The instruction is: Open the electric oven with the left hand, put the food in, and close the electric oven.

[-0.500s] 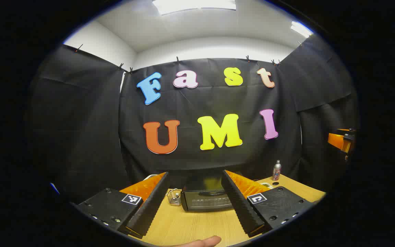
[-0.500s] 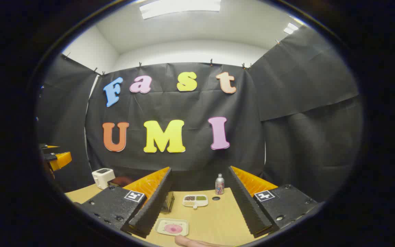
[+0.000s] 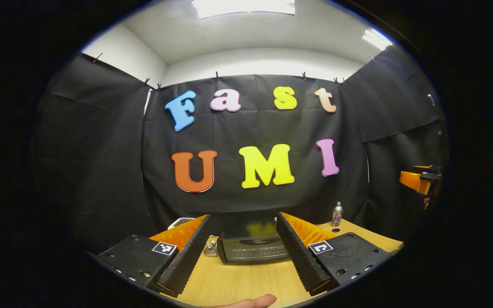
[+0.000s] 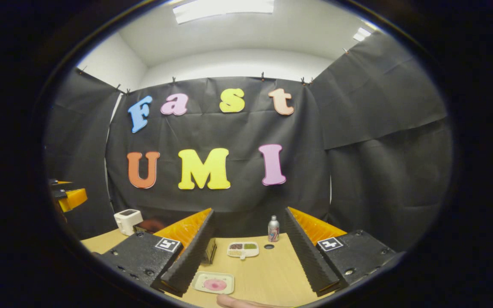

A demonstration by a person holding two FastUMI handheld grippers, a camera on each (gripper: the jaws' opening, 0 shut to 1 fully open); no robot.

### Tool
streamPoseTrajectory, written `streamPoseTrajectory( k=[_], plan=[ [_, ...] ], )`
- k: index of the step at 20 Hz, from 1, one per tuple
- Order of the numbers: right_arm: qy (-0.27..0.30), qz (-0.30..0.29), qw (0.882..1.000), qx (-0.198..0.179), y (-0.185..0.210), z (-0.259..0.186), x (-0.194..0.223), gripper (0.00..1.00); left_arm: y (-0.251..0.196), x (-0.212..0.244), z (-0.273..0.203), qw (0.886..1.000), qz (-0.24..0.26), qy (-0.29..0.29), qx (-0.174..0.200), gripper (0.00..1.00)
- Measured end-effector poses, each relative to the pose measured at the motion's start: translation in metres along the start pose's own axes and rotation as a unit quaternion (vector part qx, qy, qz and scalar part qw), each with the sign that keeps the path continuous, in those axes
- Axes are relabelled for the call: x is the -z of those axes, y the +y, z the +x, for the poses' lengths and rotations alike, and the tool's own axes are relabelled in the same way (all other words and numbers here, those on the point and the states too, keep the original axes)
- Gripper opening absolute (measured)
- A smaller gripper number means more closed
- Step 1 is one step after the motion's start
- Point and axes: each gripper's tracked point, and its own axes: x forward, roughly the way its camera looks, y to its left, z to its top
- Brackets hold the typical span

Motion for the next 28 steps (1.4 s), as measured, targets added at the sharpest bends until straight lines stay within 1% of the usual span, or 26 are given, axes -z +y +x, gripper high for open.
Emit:
streamPoseTrajectory(
  k=[5, 8, 12, 15, 18, 21, 24, 28],
  plan=[
    [0.002, 0.004, 1.000, -0.004, -0.001, 0.002, 0.005, 0.98, -0.004, 0.002, 0.010, 1.000, -0.002, -0.006, -0.004, 0.96],
    [0.005, 0.004, 1.000, -0.007, -0.004, 0.006, 0.009, 0.98, -0.021, 0.009, 0.026, 1.000, -0.020, -0.001, 0.023, 0.96],
    [-0.001, 0.005, 1.000, -0.023, -0.003, 0.007, 0.011, 0.98, -0.042, 0.026, 0.057, 0.997, -0.043, 0.016, 0.066, 0.96],
    [-0.002, 0.000, 1.000, -0.026, -0.010, 0.009, 0.013, 0.98, -0.054, 0.053, 0.089, 0.994, -0.052, 0.046, 0.083, 0.96],
    [-0.002, -0.009, 1.000, -0.021, -0.018, 0.012, 0.018, 0.97, -0.063, 0.085, 0.126, 0.992, -0.050, 0.083, 0.084, 0.96],
    [0.002, -0.017, 1.000, -0.018, -0.026, 0.015, 0.022, 0.98, -0.069, 0.125, 0.161, 0.986, -0.048, 0.133, 0.084, 0.96],
    [0.004, -0.025, 1.000, -0.015, -0.034, 0.016, 0.024, 0.98, -0.068, 0.166, 0.192, 0.979, -0.045, 0.183, 0.076, 0.97],
    [-0.010, -0.042, 0.999, 0.000, -0.048, 0.015, 0.022, 0.97, -0.066, 0.208, 0.224, 0.966, -0.078, 0.236, 0.074, 0.97]
  ],
)
